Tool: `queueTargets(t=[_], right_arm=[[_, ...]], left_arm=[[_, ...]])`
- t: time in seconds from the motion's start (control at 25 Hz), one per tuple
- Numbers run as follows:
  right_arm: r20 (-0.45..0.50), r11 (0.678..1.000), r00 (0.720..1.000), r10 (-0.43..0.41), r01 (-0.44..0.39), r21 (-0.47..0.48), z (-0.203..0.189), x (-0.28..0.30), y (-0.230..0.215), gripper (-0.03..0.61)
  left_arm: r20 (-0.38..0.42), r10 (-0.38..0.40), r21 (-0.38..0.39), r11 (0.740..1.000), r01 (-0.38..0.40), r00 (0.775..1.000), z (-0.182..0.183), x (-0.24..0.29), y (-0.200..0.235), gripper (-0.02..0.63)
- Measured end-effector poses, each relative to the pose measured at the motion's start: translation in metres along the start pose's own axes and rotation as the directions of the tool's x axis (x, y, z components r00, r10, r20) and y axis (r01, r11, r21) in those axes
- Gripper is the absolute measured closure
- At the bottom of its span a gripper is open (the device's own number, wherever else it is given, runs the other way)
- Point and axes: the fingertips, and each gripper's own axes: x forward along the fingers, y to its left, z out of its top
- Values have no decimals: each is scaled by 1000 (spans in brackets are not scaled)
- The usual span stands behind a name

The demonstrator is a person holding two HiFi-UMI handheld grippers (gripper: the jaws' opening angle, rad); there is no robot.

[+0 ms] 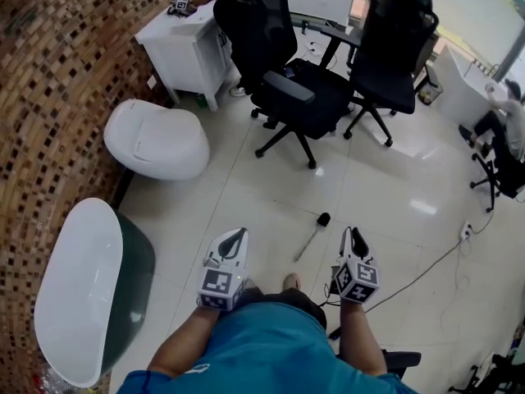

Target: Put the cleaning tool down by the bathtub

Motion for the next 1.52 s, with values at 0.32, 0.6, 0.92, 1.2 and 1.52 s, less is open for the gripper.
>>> queueTargets(t=[0.32,0.6,0.92,1.2,1.52], right_arm=[[-2,1000,1000,9,-9,4,-6,27,35,485],[-56,999,998,2,0,35,-42,83,9,462],[-139,999,990,-8,13,36,-127,147,-19,457],[-255,1000,967,-19,13,-23,-221,202,-38,457],[-348,999,936,-52,47,-23,-334,263,-61,445]], left_arm=[[28,32,-19,999,-31,999,2,11,51,617],[25,57,-27,998,-56,998,-35,58,66,617],[-43,95,-81,992,-98,995,-129,109,98,617],[-95,111,-82,990,-119,989,-219,142,113,617],[-109,134,-49,989,-140,985,-312,180,142,617]])
